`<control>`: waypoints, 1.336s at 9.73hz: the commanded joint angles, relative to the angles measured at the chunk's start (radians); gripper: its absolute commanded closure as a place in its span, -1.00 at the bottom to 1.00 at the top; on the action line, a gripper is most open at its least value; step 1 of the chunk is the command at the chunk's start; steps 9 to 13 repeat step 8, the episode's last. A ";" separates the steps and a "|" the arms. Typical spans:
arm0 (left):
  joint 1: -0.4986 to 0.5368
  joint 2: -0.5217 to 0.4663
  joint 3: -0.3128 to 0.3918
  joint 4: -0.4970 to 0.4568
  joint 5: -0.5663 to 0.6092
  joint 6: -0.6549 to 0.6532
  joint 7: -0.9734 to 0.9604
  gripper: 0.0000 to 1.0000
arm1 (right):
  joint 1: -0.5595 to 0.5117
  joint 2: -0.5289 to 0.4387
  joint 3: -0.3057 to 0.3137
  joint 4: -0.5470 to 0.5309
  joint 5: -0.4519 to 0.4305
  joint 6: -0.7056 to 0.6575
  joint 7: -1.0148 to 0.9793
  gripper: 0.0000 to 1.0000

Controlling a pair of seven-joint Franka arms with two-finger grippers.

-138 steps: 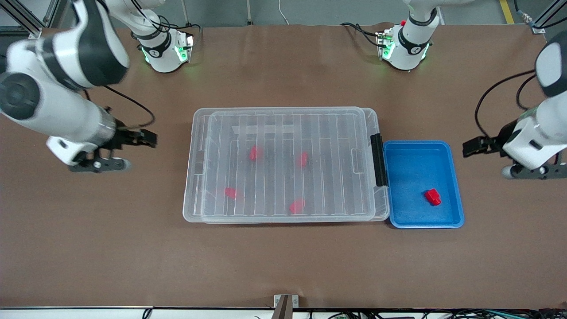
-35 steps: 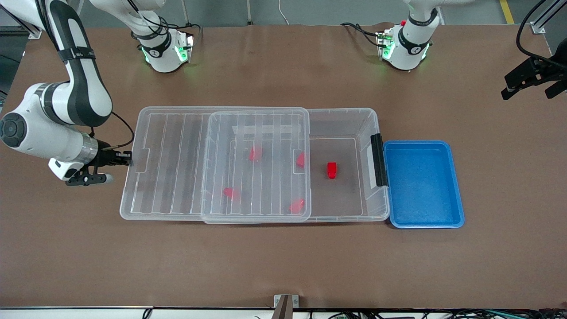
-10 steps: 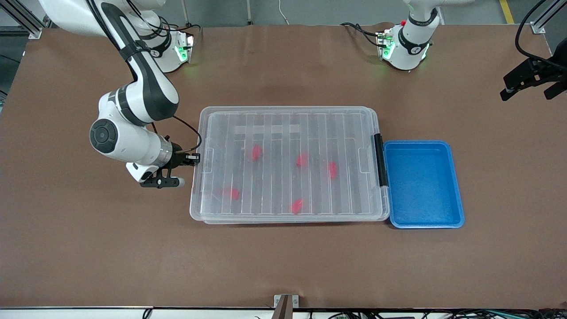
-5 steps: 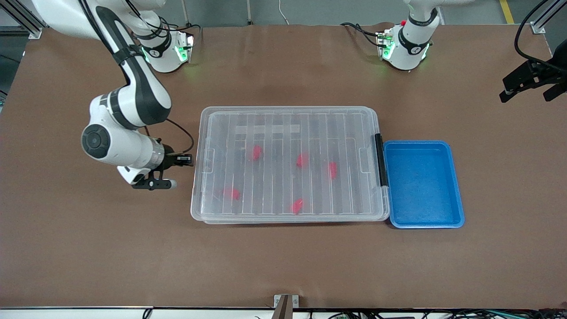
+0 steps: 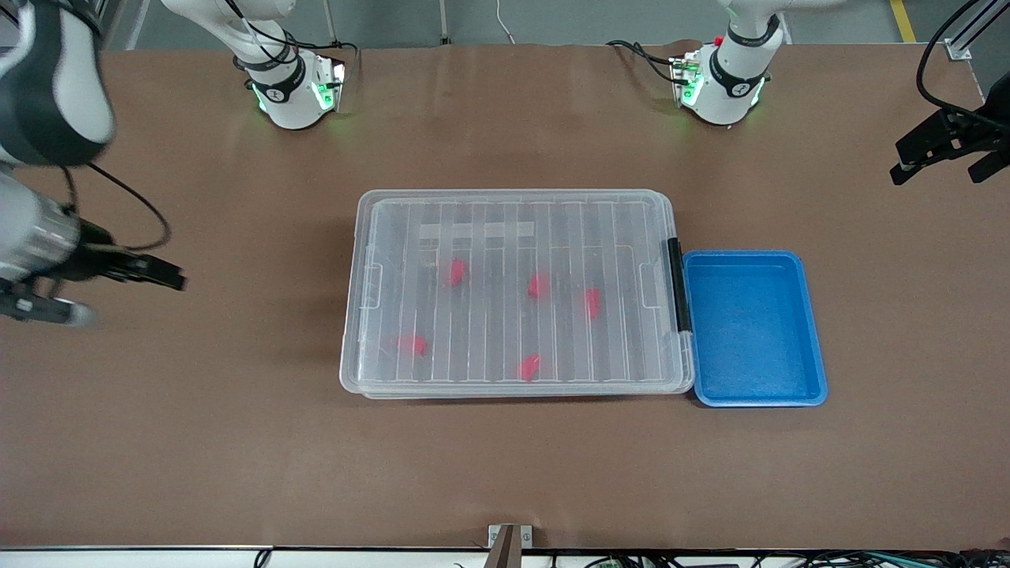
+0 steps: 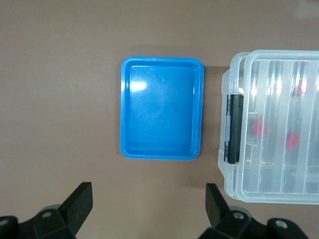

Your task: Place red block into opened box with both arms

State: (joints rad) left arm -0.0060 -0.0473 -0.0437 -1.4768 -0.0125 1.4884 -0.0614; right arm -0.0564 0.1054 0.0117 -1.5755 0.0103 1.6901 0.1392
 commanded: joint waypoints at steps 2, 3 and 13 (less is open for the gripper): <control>-0.008 0.020 0.002 -0.005 -0.001 -0.002 0.000 -1.00 | 0.010 -0.078 -0.090 0.125 -0.024 -0.198 -0.129 -1.00; -0.008 0.021 0.002 -0.007 -0.001 -0.002 0.002 -1.00 | 0.007 -0.075 -0.111 0.178 -0.020 -0.223 -0.125 -1.00; -0.008 0.026 0.001 -0.007 -0.003 -0.003 0.003 -1.00 | 0.006 -0.075 -0.134 0.163 -0.019 -0.265 -0.133 -1.00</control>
